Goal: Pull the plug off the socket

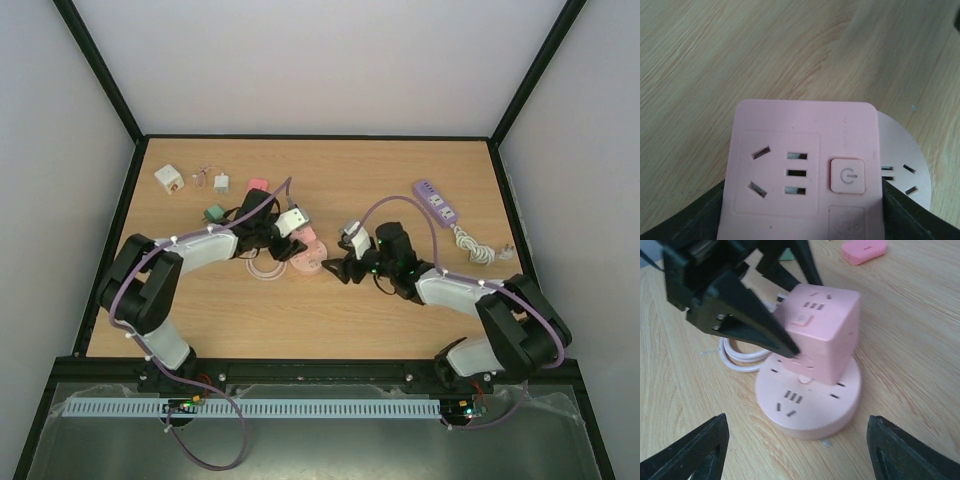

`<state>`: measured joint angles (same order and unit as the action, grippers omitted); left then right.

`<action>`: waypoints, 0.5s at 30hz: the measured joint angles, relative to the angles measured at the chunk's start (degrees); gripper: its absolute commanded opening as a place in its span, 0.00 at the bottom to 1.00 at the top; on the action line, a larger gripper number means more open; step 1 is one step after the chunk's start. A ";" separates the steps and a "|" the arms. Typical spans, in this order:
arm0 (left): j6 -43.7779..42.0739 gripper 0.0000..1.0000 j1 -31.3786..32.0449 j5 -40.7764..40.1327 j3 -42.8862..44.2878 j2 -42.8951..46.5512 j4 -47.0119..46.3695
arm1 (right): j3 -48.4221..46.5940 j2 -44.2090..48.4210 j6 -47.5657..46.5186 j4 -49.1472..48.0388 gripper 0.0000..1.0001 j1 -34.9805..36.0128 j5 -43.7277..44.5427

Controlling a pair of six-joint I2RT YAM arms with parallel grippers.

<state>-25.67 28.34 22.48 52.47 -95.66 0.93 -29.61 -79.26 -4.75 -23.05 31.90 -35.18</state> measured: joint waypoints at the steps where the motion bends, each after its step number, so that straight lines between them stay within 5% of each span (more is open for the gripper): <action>1: 1.11 0.39 0.00 -0.28 0.17 -0.28 -0.33 | 0.11 -0.39 -0.09 -0.90 0.72 1.11 0.85; 15: 8.63 0.38 1.16 -3.19 1.95 -2.25 -2.14 | 1.22 -13.18 -2.73 -14.97 0.58 9.51 15.19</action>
<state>-17.04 29.50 19.29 54.41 -97.91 -1.21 -28.38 -92.44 -7.49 -38.02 41.41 -19.99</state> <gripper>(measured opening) 0.637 0.606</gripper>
